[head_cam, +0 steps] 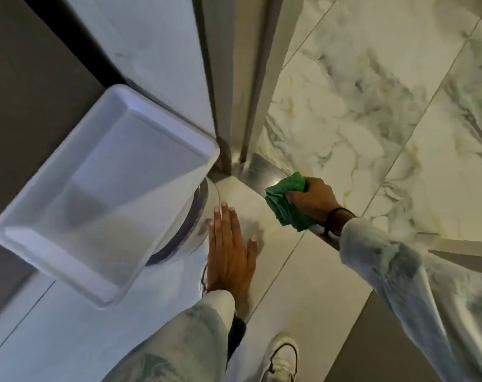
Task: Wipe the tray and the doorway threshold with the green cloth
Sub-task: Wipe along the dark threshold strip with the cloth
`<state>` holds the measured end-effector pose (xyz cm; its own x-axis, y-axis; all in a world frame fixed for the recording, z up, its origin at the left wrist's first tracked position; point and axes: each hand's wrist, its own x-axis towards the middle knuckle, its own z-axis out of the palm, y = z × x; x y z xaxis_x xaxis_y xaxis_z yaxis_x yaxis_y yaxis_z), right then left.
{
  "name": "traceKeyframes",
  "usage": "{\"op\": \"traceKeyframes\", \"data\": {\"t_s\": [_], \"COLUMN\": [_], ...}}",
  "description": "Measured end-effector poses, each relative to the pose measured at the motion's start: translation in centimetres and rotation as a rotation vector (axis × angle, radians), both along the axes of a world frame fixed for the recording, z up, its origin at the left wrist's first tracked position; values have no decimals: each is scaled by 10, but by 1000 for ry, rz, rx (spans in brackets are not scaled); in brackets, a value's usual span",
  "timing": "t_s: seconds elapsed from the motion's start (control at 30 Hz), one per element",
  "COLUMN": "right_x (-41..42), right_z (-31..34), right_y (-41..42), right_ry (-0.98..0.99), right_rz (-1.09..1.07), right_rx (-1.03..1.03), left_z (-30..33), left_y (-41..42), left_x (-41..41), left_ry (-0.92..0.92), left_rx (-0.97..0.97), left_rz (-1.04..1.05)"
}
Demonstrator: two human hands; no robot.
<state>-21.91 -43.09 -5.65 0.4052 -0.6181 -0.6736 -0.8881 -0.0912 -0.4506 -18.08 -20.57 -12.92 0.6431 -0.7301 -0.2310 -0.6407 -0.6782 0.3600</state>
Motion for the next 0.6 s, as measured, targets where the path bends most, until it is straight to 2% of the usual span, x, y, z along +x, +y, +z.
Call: {"op": "traceKeyframes", "data": {"t_s": [0.2,0.37,0.5,0.6], "right_x": [34,86,92,89], "right_z": [-162,-253,-288,-317], "right_y": [-28,-62,-62,-35], "right_ry": [-13,25,-190,-199], "right_rz": [119,270,169,341], "right_rx": [49,87,-409,-640], "left_z": [-167,-252,-298,-318], "left_y": [-37,-62,-71,-71], "left_x": [12,35,38,34], "left_ry": [-53,-44,-105,-170], "left_rx": [52,34,75,43], "left_rz": [30,129,130,134]}}
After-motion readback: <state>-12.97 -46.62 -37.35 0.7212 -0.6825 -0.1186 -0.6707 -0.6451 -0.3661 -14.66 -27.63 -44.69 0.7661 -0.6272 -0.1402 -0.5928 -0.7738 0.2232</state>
